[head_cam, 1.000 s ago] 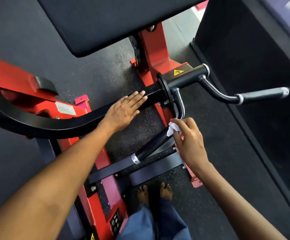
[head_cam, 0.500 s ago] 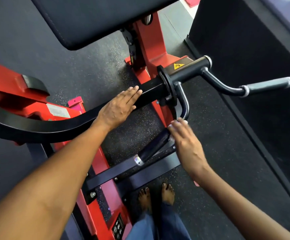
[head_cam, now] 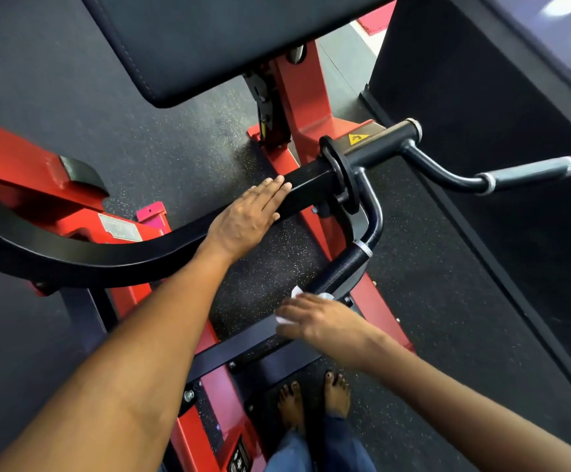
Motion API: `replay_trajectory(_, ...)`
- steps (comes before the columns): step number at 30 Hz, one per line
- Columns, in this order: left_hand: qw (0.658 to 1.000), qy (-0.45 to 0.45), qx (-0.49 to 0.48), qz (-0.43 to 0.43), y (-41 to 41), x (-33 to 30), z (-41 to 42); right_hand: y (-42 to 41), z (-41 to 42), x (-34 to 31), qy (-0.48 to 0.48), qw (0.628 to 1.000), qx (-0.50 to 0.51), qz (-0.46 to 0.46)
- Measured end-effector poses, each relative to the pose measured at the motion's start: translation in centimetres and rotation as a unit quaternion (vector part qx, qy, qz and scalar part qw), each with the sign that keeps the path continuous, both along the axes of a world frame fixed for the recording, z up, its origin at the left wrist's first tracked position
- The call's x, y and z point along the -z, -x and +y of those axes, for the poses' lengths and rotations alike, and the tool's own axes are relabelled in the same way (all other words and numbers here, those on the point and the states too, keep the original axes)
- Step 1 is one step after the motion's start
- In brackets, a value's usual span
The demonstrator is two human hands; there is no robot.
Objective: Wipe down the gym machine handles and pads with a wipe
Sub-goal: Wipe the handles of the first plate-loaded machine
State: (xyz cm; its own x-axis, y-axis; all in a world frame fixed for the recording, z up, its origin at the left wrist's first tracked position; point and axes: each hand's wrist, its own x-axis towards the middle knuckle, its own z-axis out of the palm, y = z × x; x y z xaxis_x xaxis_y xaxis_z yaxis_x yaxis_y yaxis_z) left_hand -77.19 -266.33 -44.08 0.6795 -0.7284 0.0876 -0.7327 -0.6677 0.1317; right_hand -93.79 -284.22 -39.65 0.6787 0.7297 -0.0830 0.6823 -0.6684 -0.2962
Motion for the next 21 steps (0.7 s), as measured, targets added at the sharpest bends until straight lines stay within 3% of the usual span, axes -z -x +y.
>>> replay_trajectory(2,1.0,-0.005,0.0,-0.002,0.0,0.0,0.1,-2.4,-1.5,-0.1,0.011,0.995,0.1,0.014)
replay_trajectory(4,1.0,-0.012,-0.006,0.0,0.1,-0.1,0.0,-4.1,-2.6,-0.9,0.07,0.954,0.292,0.019)
replay_trajectory(5,1.0,-0.016,-0.013,0.003,0.2,-0.3,0.0,-4.3,-2.0,-1.5,0.133,0.934,0.331,0.025)
replay_trajectory(7,0.999,-0.031,-0.03,0.01,0.3,-0.5,0.0,-3.4,1.0,-2.0,0.182,0.948,0.255,0.063)
replay_trajectory(9,0.998,-0.041,-0.04,0.013,0.5,-0.7,-0.1,-1.9,3.5,-2.4,0.129,0.978,0.099,0.134)
replay_trajectory(10,0.998,-0.041,-0.043,0.014,0.5,-0.7,-0.1,-2.1,3.3,-2.5,0.093,0.982,0.074,0.15)
replay_trajectory(12,0.998,-0.043,-0.045,0.014,0.5,-0.7,-0.1,-3.9,0.6,-2.8,0.096,0.975,0.15,0.131)
replay_trajectory(15,0.998,-0.045,-0.045,0.012,0.4,-0.8,-0.1,-4.8,-2.7,-2.9,0.121,0.935,0.333,0.019)
replay_trajectory(16,0.998,-0.047,-0.045,0.012,0.4,-0.9,-0.1,-4.1,-2.0,-3.0,0.108,0.934,0.34,0.014)
replay_trajectory(18,0.998,-0.049,-0.043,0.015,0.5,-1.0,-0.1,-0.9,1.3,-2.8,0.046,0.974,0.214,0.051)
replay_trajectory(20,0.998,-0.05,-0.042,0.016,0.5,-1.0,-0.1,1.1,2.7,-2.1,0.053,0.993,0.063,0.079)
replay_trajectory(21,0.998,-0.051,-0.042,0.015,0.5,-1.0,-0.1,0.5,1.6,-2.0,0.055,0.993,0.063,0.085)
